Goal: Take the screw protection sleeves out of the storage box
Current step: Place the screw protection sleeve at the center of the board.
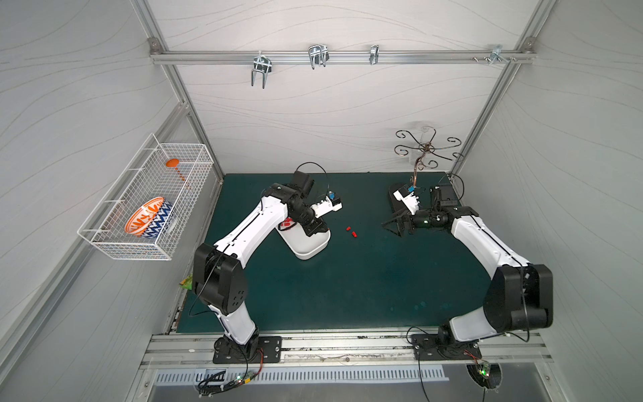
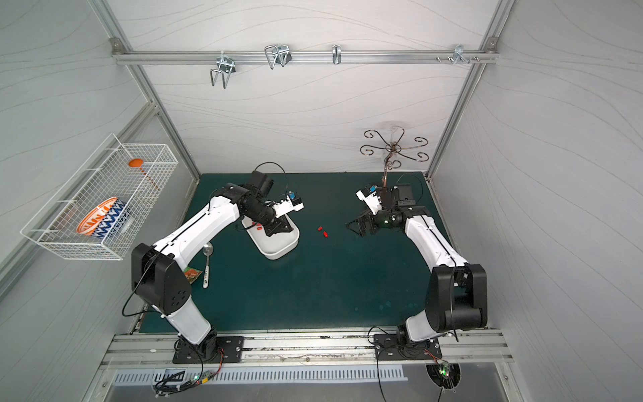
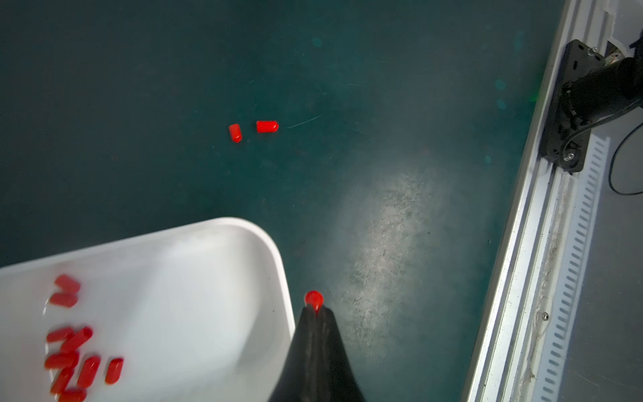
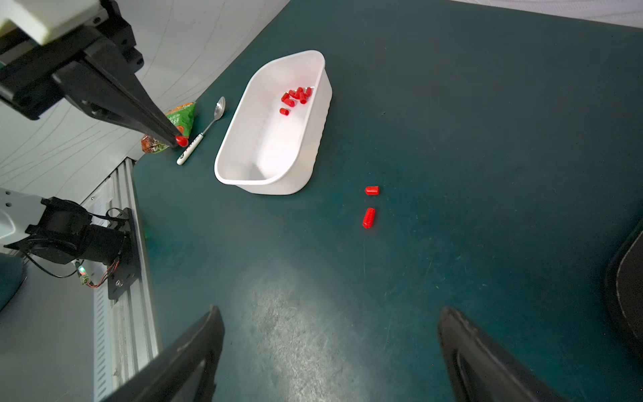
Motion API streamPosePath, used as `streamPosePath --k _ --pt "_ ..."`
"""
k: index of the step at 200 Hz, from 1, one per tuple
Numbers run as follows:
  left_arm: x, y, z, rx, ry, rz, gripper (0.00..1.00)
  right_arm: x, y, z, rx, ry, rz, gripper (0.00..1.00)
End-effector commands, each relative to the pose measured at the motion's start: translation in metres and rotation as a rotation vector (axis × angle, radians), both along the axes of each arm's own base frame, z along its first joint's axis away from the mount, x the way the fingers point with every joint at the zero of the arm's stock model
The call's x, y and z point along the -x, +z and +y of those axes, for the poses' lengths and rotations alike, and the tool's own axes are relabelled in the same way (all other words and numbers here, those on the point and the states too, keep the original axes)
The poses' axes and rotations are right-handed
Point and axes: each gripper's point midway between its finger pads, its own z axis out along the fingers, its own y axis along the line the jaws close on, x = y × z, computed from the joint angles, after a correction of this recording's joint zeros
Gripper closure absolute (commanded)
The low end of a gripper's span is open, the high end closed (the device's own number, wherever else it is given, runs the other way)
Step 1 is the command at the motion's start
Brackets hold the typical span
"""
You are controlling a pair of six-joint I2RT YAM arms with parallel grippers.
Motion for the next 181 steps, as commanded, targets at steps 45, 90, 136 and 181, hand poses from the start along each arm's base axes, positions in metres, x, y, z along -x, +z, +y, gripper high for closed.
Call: streamPosePath --k 45,90,136,181 --pt "-0.021 -0.056 -0.065 -0.064 -0.092 0.024 1.0 -0.003 0.021 -0.015 -0.025 -0.044 -0.078 0.01" --pt "-0.064 -0.105 -0.083 -0.134 -0.042 0.023 1.0 -0.013 0.031 -0.046 -0.028 -0.146 -0.106 0.01" --pt "-0.087 -0.139 -0.085 -0.194 -0.013 0.01 0.89 -0.014 0.03 -0.05 -0.044 -0.158 -0.094 0.01" --pt "-0.086 -0.14 -0.08 -0.218 -0.011 0.007 0.78 -0.014 0.025 -0.047 -0.057 -0.146 -0.071 0.01"
